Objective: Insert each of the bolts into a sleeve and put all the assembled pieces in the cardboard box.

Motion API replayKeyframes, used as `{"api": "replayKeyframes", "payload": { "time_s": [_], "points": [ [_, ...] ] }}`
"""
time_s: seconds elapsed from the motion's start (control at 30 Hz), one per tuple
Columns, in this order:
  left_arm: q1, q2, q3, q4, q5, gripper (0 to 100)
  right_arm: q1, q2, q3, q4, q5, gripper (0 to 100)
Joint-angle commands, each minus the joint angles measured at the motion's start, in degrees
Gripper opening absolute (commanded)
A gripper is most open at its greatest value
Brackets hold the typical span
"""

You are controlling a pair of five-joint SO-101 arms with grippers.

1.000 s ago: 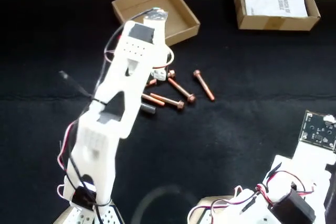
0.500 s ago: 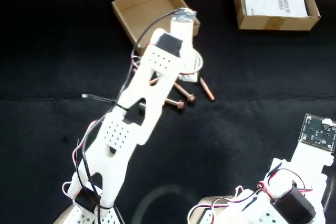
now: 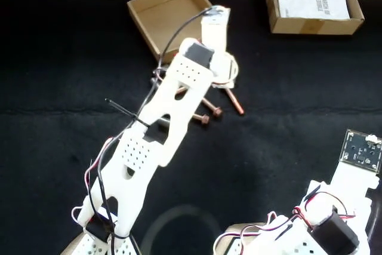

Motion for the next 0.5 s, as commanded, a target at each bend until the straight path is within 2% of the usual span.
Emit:
{"api": "replayKeyframes", "payload": {
  "time_s": [0.0,0.47],
  "points": [
    [2.0,-0.6,1.3,-3.3,0.4,22,0.3,-0.3,-0.7,-0.6,0.6,0.8],
    [0.2,-0.6,9.5,-12.7,0.4,22,0.2,-0.1,-5.0,0.6,0.6,0.8]
  ]
}}
